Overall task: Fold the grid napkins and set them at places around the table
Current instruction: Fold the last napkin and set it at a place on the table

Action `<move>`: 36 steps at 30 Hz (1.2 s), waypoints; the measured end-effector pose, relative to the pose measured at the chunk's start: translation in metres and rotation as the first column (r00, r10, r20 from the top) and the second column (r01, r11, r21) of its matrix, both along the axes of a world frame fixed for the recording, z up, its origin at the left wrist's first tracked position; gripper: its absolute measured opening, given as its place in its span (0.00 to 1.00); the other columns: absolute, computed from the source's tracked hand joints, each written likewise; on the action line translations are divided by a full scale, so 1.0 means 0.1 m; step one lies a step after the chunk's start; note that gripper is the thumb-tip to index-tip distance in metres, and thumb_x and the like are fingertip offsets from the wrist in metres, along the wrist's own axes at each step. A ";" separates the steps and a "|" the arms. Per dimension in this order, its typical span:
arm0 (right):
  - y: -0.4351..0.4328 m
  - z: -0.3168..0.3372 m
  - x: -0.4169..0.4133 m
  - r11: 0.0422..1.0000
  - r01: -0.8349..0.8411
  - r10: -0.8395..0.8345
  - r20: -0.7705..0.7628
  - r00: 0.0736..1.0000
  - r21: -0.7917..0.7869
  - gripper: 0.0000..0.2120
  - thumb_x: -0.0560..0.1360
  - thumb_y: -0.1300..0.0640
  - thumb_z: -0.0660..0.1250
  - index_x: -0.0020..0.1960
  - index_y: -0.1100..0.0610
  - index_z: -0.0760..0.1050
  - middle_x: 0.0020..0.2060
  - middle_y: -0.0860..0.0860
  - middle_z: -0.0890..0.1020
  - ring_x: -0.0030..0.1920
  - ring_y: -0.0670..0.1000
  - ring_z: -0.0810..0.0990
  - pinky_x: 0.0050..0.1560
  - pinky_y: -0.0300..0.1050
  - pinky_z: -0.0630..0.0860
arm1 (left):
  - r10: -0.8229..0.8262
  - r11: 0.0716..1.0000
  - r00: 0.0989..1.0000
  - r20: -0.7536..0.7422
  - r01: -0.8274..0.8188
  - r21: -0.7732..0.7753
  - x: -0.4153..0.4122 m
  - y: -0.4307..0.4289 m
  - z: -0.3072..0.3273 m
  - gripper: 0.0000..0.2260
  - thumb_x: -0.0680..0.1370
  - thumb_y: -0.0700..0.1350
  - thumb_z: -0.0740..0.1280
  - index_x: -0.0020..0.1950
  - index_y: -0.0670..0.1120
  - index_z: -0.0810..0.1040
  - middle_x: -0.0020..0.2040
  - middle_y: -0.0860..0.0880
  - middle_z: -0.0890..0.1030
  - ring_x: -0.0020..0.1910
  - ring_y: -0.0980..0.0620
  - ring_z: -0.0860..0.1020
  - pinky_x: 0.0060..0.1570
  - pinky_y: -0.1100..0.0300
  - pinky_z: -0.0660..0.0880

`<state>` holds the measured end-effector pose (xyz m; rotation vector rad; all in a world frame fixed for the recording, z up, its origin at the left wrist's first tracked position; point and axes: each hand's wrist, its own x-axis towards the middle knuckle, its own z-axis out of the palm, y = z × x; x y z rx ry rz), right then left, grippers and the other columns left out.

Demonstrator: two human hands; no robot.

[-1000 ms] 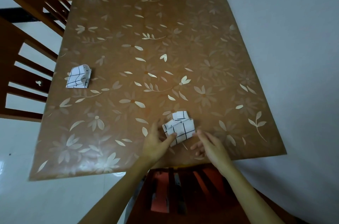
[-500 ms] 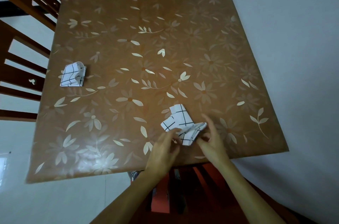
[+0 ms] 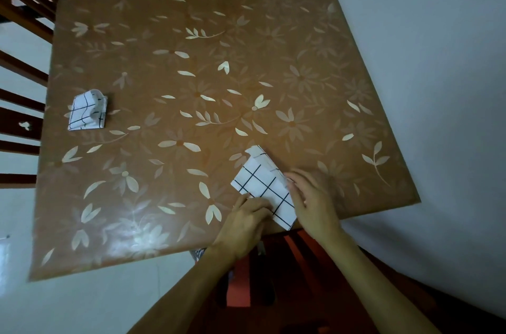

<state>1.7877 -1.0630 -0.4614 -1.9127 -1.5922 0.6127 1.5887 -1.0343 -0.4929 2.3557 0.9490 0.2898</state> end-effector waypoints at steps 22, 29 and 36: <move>-0.30 -0.41 -0.36 0.912 -0.288 0.387 0.378 0.841 -0.293 0.31 0.82 0.46 0.50 0.79 0.63 0.55 0.80 0.58 0.55 0.81 0.56 0.53 0.77 0.52 0.51 | -0.058 0.968 0.935 -0.351 0.139 0.208 0.00 0.39 -0.19 0.27 0.84 0.56 0.49 0.80 0.44 0.61 0.81 0.44 0.58 0.81 0.47 0.56 0.75 0.41 0.60; -0.48 -0.18 -0.49 0.934 -0.085 0.242 0.436 0.867 -0.348 0.34 0.80 0.39 0.50 0.73 0.63 0.69 0.75 0.63 0.68 0.76 0.60 0.66 0.74 0.60 0.66 | 0.002 0.947 0.915 -0.404 0.129 0.296 0.20 0.42 -0.09 0.30 0.77 0.63 0.56 0.74 0.47 0.68 0.76 0.41 0.67 0.73 0.41 0.67 0.74 0.35 0.57; -0.18 0.00 -0.04 0.975 0.125 -0.072 0.270 0.960 -0.185 0.14 0.78 0.57 0.68 0.61 0.62 0.78 0.57 0.58 0.80 0.58 0.61 0.78 0.58 0.57 0.76 | 0.014 0.925 0.929 -0.371 0.129 0.357 0.26 0.35 -0.16 0.25 0.76 0.46 0.68 0.72 0.48 0.69 0.74 0.35 0.68 0.71 0.36 0.70 0.69 0.37 0.67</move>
